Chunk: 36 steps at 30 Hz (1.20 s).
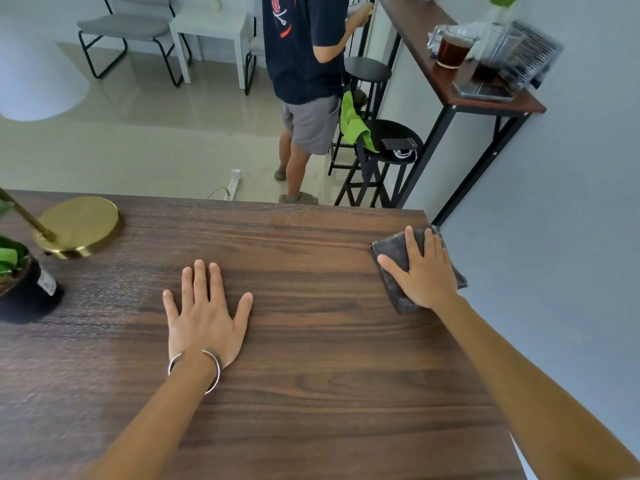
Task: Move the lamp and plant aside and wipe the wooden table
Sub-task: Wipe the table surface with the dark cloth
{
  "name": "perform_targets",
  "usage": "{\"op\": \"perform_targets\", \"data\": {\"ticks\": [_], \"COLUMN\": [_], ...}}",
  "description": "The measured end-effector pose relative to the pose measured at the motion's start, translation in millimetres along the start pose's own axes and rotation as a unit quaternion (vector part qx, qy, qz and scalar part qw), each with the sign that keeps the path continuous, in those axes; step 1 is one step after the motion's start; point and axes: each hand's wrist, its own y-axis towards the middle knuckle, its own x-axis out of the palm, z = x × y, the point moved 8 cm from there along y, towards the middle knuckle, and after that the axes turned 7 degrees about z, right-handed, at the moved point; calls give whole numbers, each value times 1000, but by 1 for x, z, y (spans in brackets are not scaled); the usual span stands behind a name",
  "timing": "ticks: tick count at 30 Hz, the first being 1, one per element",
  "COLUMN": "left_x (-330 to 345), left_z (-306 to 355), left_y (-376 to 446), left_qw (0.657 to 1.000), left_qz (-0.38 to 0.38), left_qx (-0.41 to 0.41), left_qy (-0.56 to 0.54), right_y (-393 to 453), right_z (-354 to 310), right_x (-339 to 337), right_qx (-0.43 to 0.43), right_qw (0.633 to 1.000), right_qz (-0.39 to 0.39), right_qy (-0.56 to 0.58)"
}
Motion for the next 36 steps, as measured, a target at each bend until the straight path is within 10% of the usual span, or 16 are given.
{"op": "perform_targets", "data": {"ticks": [6, 14, 22, 26, 30, 36], "left_x": [2, 2, 4, 2, -19, -35], "left_z": [-1, -1, 0, -1, -35, -150], "left_y": [1, 0, 0, -2, -4, -36], "left_qw": [1000, 1000, 1000, 999, 992, 998], "left_qz": [-2, -3, 2, -47, -71, -52], "left_qx": [-1, 0, 1, 6, 35, 35], "left_qy": [7, 2, 9, -12, -93, 9], "right_y": [67, -79, 64, 29, -44, 5], "right_z": [-10, -3, -49, -158, -128, -58], "right_x": [-13, -3, -10, 8, 6, -13], "right_qx": [14, -20, 91, -61, -153, 101], "right_qw": [1000, 1000, 995, 995, 987, 994], "right_qz": [-6, -10, -30, -64, -35, -29], "right_qy": [10, -3, 31, 48, 33, 1]}}
